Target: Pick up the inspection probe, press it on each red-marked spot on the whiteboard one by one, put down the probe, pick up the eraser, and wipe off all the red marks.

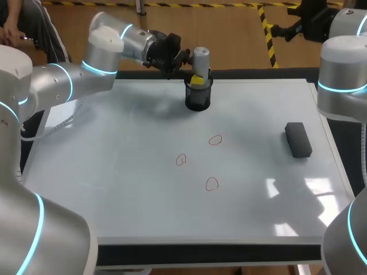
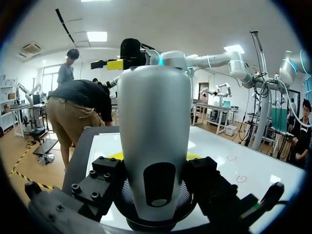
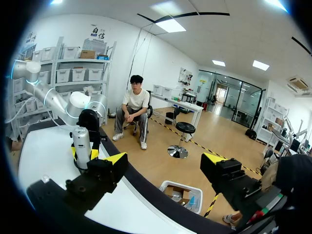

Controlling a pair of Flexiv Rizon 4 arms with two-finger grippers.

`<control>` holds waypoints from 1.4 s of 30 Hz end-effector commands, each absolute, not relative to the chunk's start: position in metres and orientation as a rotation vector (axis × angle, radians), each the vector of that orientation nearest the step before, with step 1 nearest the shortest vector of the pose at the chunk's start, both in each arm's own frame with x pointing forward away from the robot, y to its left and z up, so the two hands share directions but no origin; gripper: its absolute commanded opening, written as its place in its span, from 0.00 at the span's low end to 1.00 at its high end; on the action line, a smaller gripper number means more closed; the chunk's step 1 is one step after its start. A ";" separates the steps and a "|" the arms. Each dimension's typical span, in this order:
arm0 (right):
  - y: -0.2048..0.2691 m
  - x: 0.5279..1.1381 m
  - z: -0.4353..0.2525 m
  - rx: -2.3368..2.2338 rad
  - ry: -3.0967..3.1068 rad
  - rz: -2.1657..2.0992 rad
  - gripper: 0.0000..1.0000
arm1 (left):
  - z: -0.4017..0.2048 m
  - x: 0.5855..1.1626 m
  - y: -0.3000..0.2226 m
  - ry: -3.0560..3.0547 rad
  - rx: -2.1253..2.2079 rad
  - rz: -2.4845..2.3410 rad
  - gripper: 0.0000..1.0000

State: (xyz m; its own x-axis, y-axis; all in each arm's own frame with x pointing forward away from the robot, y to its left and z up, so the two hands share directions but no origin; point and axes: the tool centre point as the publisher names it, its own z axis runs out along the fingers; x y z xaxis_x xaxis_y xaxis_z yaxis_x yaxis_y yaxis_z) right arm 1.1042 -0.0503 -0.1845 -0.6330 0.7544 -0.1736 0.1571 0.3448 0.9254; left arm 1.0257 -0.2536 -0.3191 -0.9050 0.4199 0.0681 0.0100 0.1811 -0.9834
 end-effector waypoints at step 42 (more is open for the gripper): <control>-0.050 1.104 -0.184 0.793 2.013 1.291 1.00 | -0.319 1.026 -0.253 -2.113 -0.459 1.784 0.00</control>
State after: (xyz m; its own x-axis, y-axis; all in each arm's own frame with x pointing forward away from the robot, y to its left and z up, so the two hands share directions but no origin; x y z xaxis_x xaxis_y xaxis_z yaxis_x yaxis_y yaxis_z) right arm 1.1042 -0.0503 -0.1845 -0.6330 0.7544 -0.1736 0.1571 0.3448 0.9254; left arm 1.0209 -0.2512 -0.3177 -0.8959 0.4408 0.0558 0.0209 0.1672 -0.9857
